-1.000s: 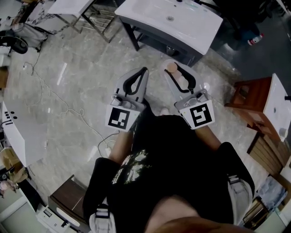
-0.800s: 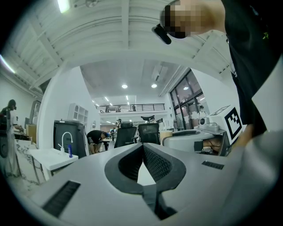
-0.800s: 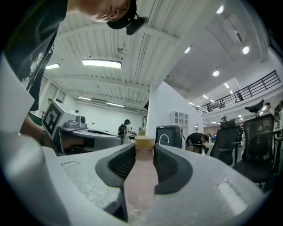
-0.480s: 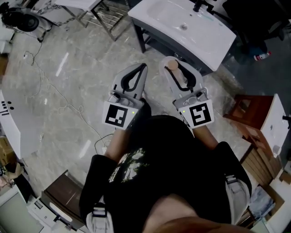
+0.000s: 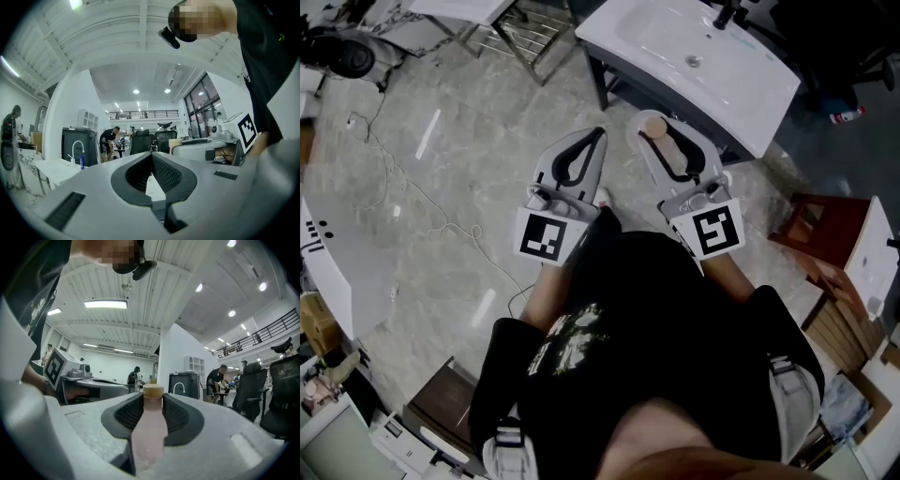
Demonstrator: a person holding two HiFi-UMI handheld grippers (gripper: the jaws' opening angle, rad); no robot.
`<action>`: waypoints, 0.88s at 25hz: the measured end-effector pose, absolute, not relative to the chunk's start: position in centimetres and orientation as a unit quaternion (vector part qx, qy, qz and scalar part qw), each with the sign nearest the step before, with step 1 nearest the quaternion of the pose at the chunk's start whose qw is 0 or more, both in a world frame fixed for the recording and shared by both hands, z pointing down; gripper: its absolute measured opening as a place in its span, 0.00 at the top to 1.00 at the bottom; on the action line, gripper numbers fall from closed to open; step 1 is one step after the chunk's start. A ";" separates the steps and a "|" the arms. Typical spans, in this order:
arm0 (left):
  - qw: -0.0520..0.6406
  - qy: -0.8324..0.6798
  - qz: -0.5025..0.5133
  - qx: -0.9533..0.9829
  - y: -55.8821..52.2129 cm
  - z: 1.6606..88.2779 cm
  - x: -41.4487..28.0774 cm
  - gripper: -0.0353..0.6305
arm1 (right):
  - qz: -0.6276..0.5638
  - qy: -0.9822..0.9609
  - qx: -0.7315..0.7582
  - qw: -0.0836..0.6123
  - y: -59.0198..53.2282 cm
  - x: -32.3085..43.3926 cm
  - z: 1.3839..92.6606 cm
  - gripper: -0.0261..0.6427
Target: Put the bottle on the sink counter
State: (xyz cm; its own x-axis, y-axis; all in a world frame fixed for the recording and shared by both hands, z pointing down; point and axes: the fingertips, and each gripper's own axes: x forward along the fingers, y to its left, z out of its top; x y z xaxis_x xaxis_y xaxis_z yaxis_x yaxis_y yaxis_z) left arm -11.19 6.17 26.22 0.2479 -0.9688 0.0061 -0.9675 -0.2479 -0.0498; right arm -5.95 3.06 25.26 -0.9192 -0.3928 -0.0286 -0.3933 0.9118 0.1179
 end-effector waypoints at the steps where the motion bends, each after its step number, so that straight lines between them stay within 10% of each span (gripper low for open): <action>1: 0.019 0.611 -0.018 -0.792 6.0 26.1 -11.9 0.93 | 0.062 0.977 -0.204 0.004 2.9 -6.7 25.0 0.78; 22: 0.021 0.554 -0.004 -0.832 -0.3 27.2 -23.4 0.93 | 0.069 0.960 -0.272 0.002 -2.2 -17.3 25.8 0.78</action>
